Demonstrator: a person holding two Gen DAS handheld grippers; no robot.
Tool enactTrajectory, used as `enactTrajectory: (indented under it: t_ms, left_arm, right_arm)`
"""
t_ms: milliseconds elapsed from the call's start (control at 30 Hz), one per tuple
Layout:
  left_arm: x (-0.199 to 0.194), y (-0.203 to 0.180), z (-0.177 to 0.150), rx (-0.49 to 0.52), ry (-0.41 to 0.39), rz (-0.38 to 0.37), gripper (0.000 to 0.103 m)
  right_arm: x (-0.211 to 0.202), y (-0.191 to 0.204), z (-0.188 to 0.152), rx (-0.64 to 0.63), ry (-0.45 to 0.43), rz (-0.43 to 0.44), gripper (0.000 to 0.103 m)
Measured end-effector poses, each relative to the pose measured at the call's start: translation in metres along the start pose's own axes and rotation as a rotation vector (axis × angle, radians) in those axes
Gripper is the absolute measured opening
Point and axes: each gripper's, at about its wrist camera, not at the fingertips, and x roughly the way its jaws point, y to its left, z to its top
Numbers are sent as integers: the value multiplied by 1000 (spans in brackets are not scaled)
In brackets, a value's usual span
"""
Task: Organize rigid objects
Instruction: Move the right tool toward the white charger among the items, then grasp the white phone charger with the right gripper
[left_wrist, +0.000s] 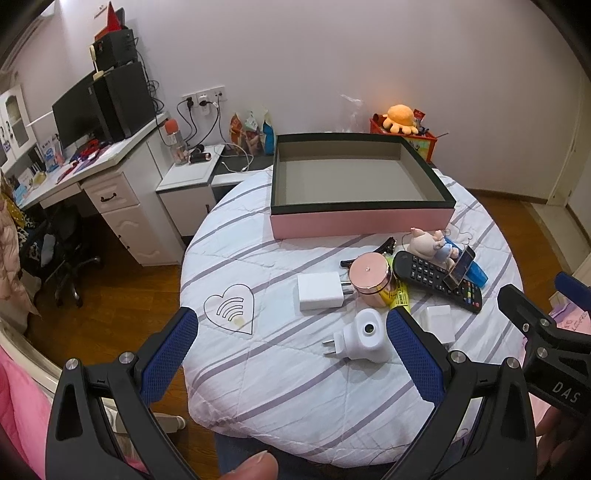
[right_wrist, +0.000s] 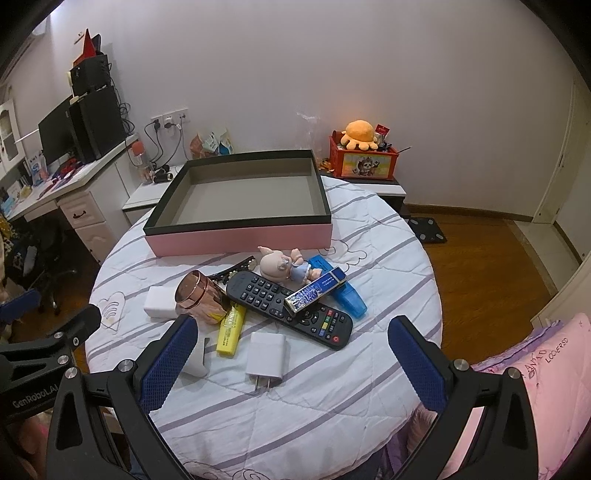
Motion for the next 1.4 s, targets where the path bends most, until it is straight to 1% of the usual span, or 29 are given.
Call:
enactTrajectory:
  t_ms: [367, 667, 900, 1033, 1233, 1400]
  left_arm:
    - [3, -4, -2, 9, 17, -6, 103]
    - [20, -8, 1, 14, 60, -21, 103]
    - [38, -7, 1, 15, 91, -21, 103]
    - [53, -4, 0, 8, 119, -26, 103]
    - [68, -2, 0, 13, 129, -22, 103]
    - [79, 1, -2, 16, 139, -17, 103]
  right_arm:
    - [2, -4, -2, 11, 7, -5, 103]
    - [15, -8, -1, 13, 40, -5, 103]
    - [41, -13, -10, 10, 106, -5, 103]
    - [59, -10, -18, -3, 157, 8, 103]
    - [79, -3, -24, -17, 204, 17, 103]
    - [98, 2, -29, -19, 248, 26, 93]
